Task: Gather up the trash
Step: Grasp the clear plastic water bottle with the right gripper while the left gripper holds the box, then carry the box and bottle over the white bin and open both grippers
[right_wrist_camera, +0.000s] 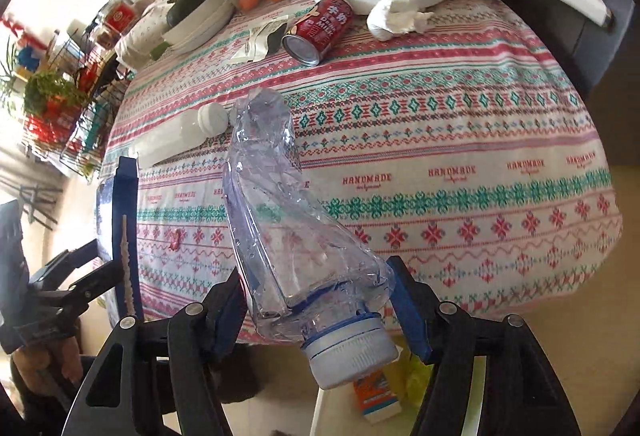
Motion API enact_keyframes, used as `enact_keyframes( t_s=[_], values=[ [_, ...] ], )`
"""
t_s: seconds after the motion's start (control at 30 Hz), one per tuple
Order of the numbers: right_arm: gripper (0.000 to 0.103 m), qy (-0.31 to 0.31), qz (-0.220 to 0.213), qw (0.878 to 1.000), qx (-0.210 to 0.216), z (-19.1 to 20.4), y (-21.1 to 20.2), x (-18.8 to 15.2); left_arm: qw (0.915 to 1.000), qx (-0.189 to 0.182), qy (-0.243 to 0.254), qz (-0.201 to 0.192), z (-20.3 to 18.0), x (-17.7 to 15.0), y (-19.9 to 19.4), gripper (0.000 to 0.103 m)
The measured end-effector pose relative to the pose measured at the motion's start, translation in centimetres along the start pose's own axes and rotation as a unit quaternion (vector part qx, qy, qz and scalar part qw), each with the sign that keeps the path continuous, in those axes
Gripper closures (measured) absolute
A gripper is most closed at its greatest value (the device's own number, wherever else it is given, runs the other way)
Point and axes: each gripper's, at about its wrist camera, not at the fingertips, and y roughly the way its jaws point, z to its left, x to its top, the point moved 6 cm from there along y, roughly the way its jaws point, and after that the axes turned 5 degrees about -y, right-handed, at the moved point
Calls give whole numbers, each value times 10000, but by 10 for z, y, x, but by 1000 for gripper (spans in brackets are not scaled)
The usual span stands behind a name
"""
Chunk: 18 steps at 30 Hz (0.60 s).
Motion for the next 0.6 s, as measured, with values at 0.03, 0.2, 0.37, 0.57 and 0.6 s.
enact_keyframes(
  t_s=[0.03, 0.2, 0.37, 0.57, 0.6],
  values=[
    [37, 121, -69, 9998, 132, -3, -6, -5, 10000, -23, 30, -14, -5, 1, 0, 9],
    [38, 478, -325, 9972, 476, -14, -29, -23, 9994, -124, 314, -116, -23, -1, -5, 9],
    [40, 480, -703, 9957, 365, -26, -62, -33, 9979, -240, 593, -118, -41, -7, -6, 9],
    [42, 186, -1179, 9928, 52, -39, -113, -55, 9930, -516, 1059, -51, -71, -21, -7, 9],
    [42, 156, -1220, 9924, -3, -42, -119, -60, 9920, -543, 1136, -27, -76, -24, -6, 9]
  ],
)
